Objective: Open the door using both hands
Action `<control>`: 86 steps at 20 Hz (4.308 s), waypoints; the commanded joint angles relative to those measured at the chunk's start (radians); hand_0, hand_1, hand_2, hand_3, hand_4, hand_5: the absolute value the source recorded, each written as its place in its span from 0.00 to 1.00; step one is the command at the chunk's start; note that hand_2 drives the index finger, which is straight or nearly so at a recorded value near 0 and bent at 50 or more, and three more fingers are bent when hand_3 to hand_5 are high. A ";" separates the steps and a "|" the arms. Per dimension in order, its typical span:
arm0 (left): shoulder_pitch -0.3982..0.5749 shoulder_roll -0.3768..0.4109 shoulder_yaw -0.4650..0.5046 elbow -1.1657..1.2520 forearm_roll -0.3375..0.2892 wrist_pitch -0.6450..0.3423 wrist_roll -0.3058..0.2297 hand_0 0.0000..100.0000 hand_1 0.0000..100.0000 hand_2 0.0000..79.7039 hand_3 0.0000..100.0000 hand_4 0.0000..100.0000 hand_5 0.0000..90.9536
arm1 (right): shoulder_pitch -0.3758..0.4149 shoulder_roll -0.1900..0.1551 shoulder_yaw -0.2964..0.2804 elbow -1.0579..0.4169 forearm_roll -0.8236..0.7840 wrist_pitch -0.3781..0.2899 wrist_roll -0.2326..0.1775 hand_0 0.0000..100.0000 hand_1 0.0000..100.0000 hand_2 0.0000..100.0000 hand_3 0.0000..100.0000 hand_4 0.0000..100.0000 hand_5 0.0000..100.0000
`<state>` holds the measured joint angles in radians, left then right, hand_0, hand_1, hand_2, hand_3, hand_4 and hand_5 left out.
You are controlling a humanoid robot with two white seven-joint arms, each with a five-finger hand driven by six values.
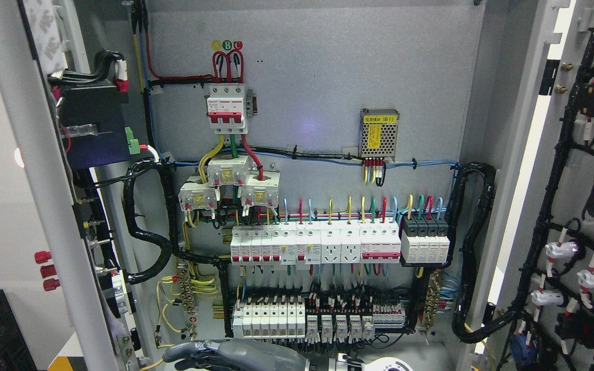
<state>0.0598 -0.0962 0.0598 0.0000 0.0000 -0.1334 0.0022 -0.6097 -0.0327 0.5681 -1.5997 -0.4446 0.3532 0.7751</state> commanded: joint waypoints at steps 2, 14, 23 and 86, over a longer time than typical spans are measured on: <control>0.000 0.000 0.000 0.000 -0.014 0.000 -0.001 0.00 0.00 0.00 0.00 0.00 0.00 | 0.001 0.063 0.061 -0.012 0.001 0.003 0.001 0.19 0.00 0.00 0.00 0.00 0.00; 0.000 0.001 0.000 0.002 -0.014 0.000 -0.001 0.00 0.00 0.00 0.00 0.00 0.00 | 0.002 0.135 0.070 -0.011 0.000 0.006 -0.002 0.19 0.00 0.00 0.00 0.00 0.00; 0.000 0.001 0.000 0.000 -0.014 0.000 -0.001 0.00 0.00 0.00 0.00 0.00 0.00 | 0.004 0.169 0.075 -0.003 0.004 0.032 -0.002 0.19 0.00 0.00 0.00 0.00 0.00; 0.374 0.457 -0.537 -1.756 -0.003 -0.018 -0.001 0.00 0.00 0.00 0.00 0.00 0.00 | 0.442 -0.196 -0.228 -0.362 0.015 -0.164 -0.362 0.19 0.00 0.00 0.00 0.00 0.00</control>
<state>0.3690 0.2172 -0.3657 -1.3118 0.0000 -0.1401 0.0007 -0.2758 -0.0998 0.4404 -1.7903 -0.4293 0.2381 0.4849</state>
